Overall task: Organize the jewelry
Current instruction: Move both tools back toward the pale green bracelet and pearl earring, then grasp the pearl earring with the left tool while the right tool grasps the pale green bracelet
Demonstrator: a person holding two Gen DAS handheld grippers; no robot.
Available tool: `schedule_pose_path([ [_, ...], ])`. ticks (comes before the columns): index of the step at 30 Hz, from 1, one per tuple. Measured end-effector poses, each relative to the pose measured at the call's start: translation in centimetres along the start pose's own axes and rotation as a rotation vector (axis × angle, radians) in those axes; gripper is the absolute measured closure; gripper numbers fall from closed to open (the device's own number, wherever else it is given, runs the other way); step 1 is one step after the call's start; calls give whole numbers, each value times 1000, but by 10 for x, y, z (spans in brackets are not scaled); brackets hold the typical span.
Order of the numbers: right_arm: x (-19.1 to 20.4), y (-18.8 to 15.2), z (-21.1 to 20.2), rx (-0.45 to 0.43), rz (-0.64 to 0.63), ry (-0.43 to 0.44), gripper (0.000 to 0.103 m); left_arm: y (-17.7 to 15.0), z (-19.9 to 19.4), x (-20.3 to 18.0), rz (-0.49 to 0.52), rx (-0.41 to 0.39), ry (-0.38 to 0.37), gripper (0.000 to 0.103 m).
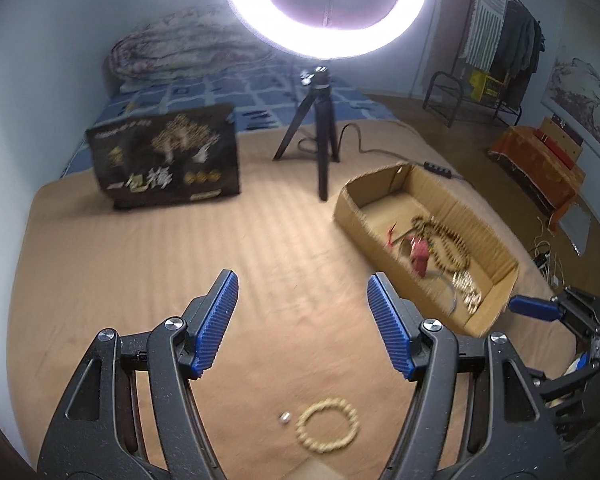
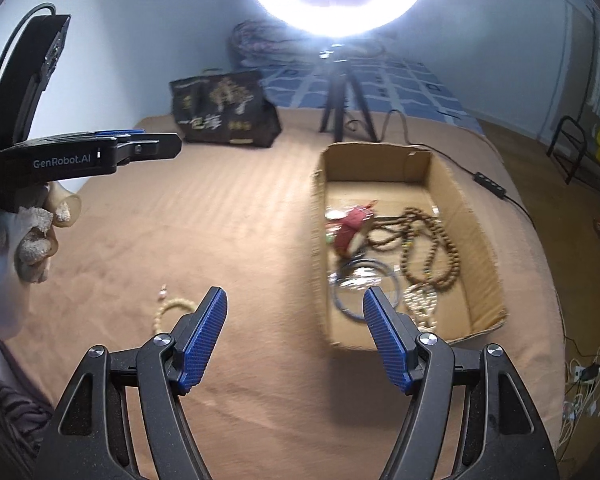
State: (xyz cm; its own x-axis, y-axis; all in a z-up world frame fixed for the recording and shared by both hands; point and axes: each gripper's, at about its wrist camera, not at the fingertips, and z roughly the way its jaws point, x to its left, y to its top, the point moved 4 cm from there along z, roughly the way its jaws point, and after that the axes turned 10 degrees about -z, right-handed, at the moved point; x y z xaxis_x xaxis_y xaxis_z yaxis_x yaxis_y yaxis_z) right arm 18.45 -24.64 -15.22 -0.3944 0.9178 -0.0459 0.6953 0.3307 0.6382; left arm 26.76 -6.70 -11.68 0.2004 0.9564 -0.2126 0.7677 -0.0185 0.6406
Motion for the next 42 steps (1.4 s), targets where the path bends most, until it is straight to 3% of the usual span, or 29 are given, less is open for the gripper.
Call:
schedule_pose_path([
  [5, 31, -1, 10, 15, -17, 57, 33, -27, -7, 27, 20, 33, 16, 34],
  [9, 49, -5, 27, 80, 1, 123, 33, -50, -6, 44, 35, 72, 9, 35],
  [12, 55, -9, 44, 133, 23, 141, 33, -64, -1, 53, 21, 118, -6, 47],
  [19, 69, -21, 81, 227, 48, 195, 33, -91, 13, 59, 17, 200, -55, 60],
  [21, 73, -22, 88, 238, 35, 200, 38, -97, 16, 60, 18, 223, -63, 60],
  [23, 75, -22, 95, 254, 31, 211, 51, -102, 21, 61, 17, 246, -68, 60],
  [26, 78, -22, 102, 260, 33, 223, 54, -107, 25, 62, 24, 264, -65, 60],
  [29, 80, -21, 108, 268, 31, 234, 64, -109, 27, 62, 14, 276, -70, 69],
  [42, 82, -26, 125, 299, -41, 182, 74, -125, 48, 46, 63, 336, -62, 69],
])
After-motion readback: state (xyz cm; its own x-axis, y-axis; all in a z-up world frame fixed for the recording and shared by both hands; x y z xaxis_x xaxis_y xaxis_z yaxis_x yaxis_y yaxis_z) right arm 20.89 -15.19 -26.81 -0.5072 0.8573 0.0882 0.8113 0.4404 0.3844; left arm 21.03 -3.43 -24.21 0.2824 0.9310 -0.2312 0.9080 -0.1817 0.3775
